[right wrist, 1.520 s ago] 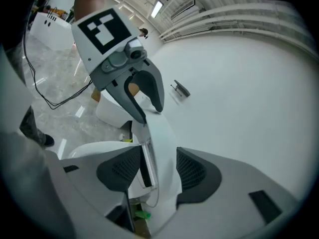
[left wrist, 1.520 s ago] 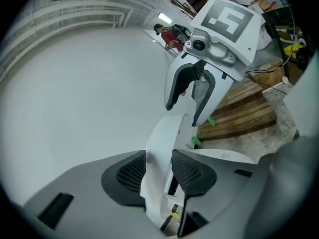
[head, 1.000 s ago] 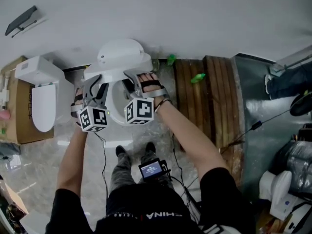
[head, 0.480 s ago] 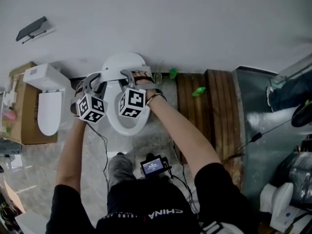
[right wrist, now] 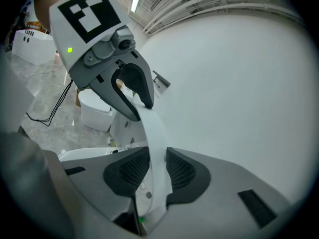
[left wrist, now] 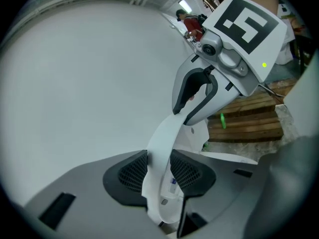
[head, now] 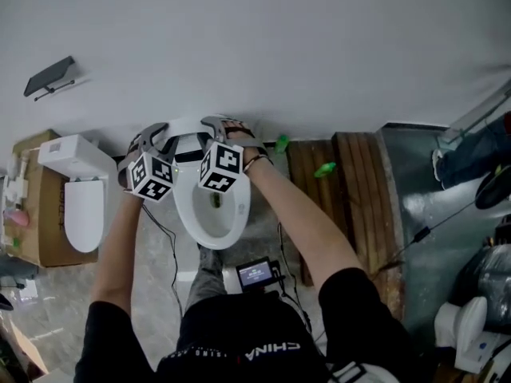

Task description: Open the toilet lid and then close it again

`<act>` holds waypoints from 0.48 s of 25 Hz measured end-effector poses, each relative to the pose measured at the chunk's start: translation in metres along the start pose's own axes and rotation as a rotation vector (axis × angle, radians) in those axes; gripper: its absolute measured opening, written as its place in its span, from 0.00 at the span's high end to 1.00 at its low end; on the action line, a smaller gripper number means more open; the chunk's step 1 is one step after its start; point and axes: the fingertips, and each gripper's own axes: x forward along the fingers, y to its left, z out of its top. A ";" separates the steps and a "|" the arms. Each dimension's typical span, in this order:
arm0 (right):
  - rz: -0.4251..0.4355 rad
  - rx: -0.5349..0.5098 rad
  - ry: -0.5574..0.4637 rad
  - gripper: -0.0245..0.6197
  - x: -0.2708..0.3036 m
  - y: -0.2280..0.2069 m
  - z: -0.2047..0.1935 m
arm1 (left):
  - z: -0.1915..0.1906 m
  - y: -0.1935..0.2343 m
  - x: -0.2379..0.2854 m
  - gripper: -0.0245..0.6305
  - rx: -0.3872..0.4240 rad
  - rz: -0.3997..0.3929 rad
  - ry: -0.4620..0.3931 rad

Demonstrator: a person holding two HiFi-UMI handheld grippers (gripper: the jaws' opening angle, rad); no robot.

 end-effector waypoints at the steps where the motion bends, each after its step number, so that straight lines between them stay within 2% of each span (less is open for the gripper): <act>1: -0.007 0.003 0.011 0.79 0.007 -0.009 0.002 | 0.002 0.009 0.006 0.74 -0.003 -0.008 -0.010; 7: -0.027 0.030 0.084 0.80 0.045 -0.054 0.008 | 0.009 0.054 0.039 0.76 0.039 -0.036 -0.079; 12: -0.048 0.074 0.134 0.80 0.074 -0.079 0.011 | -0.006 0.086 0.059 0.78 0.116 0.005 -0.109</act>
